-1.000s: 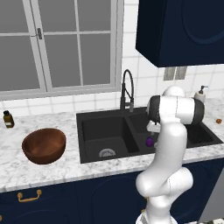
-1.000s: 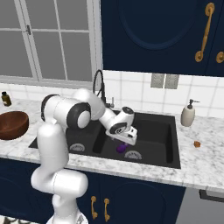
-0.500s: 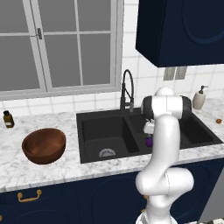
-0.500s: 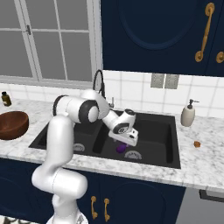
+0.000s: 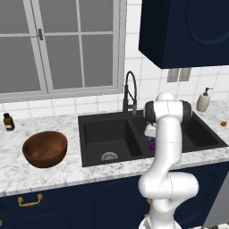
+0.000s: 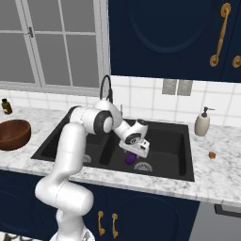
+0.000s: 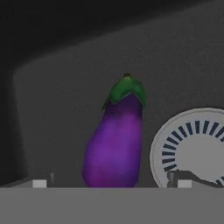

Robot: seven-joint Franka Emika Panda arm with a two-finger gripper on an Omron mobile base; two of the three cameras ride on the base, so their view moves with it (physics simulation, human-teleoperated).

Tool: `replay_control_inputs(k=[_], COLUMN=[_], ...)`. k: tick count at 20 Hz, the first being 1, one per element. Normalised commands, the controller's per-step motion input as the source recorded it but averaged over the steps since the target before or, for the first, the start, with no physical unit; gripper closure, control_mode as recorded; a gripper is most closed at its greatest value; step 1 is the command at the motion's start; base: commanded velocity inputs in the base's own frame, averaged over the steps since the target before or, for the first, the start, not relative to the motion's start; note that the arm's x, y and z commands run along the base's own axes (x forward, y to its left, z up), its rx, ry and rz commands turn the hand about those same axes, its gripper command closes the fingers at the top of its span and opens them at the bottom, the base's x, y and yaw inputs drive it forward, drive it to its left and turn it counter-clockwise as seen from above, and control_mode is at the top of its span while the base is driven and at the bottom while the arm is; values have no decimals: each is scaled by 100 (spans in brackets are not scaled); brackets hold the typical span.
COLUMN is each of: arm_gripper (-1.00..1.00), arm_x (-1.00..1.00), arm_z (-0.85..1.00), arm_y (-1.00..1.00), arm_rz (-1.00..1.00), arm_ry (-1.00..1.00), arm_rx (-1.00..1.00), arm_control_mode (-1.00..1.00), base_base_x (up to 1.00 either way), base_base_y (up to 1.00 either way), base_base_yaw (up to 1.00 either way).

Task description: Pick the eggplant from the sink and place it in the bowl. Then pick the bowl and place it in the microwave. Then close the microwave door and press the start button.

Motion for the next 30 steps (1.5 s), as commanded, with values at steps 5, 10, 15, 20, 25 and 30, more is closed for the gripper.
replay_control_inputs(k=[5,10,15,20,25,30], arm_gripper=[-100,-100,100,100,100,100], arm_x=[0,17,4,-40,-86,-79], arm_z=[-43,-33,-29,24,100,100], arm_y=[0,21,9,-8,0,0], arm_rz=[0,-5,-3,-1,-4,-5], arm_ry=[5,13,9,-1,-6,-1], arm_rx=[0,0,0,5,1,0], arm_control_mode=[-100,-100,-100,-100,-100,-100], base_base_x=[0,0,0,0,0,0], base_base_y=[0,0,0,0,0,0], base_base_yaw=[0,0,0,0,0,0])
